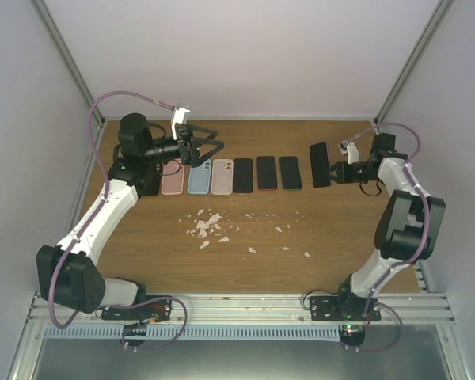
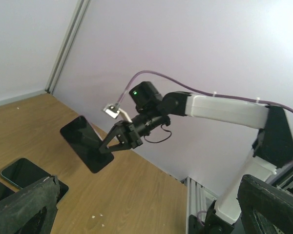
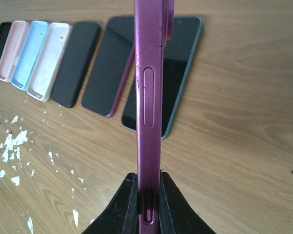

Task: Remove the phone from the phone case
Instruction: Place the phone at the center of the board.

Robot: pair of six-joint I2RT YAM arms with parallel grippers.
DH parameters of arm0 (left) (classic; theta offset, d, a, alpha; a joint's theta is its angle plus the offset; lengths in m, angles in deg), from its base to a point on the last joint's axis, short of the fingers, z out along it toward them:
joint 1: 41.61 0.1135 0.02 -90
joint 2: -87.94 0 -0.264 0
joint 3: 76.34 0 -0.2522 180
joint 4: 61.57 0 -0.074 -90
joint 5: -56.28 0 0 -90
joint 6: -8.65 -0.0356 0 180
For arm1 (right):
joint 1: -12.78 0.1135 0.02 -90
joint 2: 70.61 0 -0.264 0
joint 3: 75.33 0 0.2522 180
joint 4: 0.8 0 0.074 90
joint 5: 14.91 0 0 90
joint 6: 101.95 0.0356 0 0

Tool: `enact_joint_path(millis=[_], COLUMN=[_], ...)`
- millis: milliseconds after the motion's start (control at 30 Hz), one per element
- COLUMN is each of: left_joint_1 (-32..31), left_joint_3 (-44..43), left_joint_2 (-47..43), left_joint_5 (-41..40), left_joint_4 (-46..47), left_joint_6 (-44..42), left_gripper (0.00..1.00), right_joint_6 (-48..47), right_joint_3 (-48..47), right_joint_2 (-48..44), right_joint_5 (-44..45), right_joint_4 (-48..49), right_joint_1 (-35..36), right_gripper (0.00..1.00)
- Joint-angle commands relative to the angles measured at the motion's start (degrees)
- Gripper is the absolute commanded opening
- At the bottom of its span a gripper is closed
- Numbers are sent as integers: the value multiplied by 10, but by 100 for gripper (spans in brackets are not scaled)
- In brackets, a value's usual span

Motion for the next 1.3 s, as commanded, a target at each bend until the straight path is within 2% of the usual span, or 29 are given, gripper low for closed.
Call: enact_joint_path(millis=[0, 267, 767, 1267], left_joint_1=[6, 10, 17, 19], left_joint_3=[15, 22, 34, 35], left_joint_2=[-25, -28, -34, -32], left_joint_5=[-4, -3, -5, -5], left_joint_4=[27, 35, 43, 46], left_joint_6=[3, 10, 17, 21], left_gripper=[99, 99, 99, 99], right_joint_6=[-14, -4, -21, -31], right_joint_3=[-29, -73, -168, -211], right_joint_2=[46, 123, 246, 305], right_joint_5=[-6, -27, -94, -112], right_joint_4=[19, 10, -90, -126], right_joint_1=[-13, -15, -25, -39], right_gripper=[0, 1, 6, 13])
